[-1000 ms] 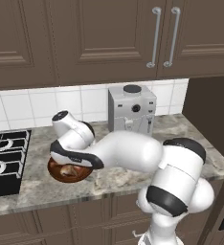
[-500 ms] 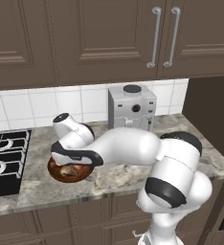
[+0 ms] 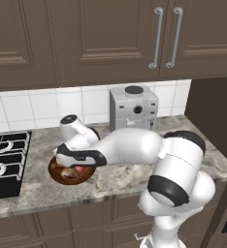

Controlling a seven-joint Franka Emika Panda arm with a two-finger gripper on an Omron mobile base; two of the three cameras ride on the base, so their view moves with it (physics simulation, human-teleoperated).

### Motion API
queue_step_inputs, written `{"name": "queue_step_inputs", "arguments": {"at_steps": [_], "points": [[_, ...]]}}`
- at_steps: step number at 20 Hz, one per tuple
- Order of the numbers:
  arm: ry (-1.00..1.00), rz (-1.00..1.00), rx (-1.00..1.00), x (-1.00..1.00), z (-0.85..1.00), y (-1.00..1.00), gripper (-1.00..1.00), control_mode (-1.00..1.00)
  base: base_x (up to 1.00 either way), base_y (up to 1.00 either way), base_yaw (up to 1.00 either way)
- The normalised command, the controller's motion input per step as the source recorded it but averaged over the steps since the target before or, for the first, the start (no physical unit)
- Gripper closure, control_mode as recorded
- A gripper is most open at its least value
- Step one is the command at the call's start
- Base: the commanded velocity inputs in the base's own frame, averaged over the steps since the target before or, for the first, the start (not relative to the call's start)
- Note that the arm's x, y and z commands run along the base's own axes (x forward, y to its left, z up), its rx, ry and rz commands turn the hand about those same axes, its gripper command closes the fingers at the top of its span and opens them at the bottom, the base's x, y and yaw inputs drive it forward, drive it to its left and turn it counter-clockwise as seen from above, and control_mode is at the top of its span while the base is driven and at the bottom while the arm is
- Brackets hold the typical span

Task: Remove the peach from the bowl and place it on the small plate. Then place the bowl with only the chicken drumstick in the microwave, close the door, and press the start button to microwave the chicken drumstick.

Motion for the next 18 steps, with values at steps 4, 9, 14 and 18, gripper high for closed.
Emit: {"name": "queue_step_inputs", "arguments": {"at_steps": [4,9,14,18], "points": [[-0.12,0.0,0.08,0.07,-0.14,0.0,-1.0,-1.0,0.0,0.0,0.0],[-0.06,0.0,0.06,0.07,-0.23,0.0,-1.0,-1.0,0.0,0.0,0.0],[-0.01,0.0,0.03,0.13,-0.19,0.0,-1.0,-1.0,0.0,0.0,0.0],[0.0,0.0,0.03,0.1,-0.13,0.0,-1.0,-1.0,0.0,0.0,0.0]]}}
